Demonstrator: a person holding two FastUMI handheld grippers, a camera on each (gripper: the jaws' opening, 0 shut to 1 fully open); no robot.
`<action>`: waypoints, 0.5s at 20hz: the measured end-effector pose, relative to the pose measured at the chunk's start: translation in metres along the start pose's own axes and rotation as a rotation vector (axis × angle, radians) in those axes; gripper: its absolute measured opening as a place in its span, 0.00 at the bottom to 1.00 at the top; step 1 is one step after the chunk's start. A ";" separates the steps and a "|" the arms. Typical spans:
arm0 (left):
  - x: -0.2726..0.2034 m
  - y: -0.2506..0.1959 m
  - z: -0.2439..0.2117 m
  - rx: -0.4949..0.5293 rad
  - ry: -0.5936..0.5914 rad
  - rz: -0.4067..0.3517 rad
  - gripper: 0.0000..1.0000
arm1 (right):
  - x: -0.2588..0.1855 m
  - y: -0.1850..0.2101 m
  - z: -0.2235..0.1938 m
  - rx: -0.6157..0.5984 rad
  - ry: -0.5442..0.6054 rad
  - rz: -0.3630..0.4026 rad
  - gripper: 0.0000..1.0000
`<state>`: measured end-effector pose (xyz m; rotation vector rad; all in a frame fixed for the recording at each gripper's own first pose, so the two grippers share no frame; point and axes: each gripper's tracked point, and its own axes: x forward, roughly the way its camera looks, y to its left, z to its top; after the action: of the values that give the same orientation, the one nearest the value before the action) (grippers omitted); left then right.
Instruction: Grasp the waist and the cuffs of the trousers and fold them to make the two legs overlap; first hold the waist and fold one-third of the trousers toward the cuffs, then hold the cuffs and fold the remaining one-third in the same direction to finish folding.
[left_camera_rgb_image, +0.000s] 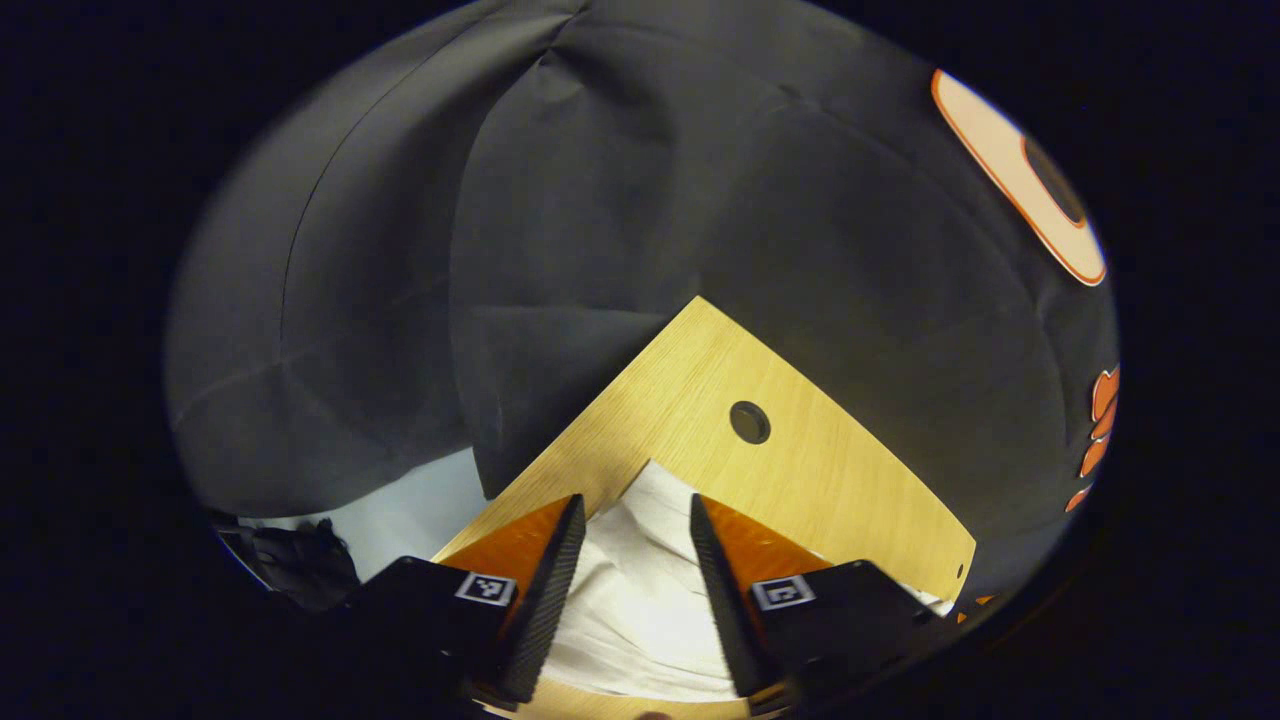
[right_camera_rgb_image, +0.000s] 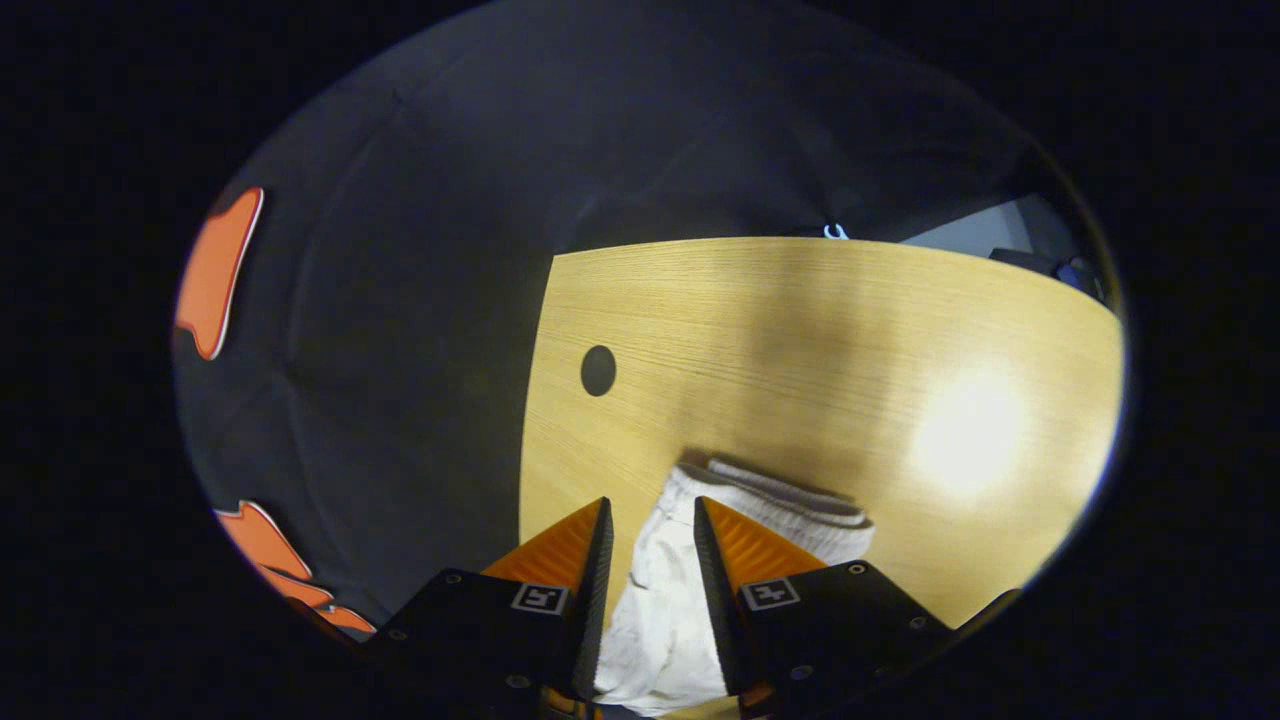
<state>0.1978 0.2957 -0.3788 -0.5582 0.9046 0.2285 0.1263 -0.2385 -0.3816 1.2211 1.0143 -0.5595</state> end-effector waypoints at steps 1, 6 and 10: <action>-0.002 -0.009 0.000 0.028 0.003 0.002 0.80 | -0.004 -0.006 -0.008 -0.043 0.004 -0.012 0.53; -0.037 -0.048 -0.008 0.195 -0.001 -0.013 0.98 | -0.015 -0.051 -0.034 -0.193 0.011 -0.077 0.90; -0.064 -0.069 -0.015 0.346 -0.016 0.008 0.99 | -0.012 -0.074 -0.048 -0.179 0.034 -0.110 0.94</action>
<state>0.1773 0.2322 -0.3098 -0.2311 0.9065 0.0803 0.0444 -0.2164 -0.4085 1.0246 1.1405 -0.5228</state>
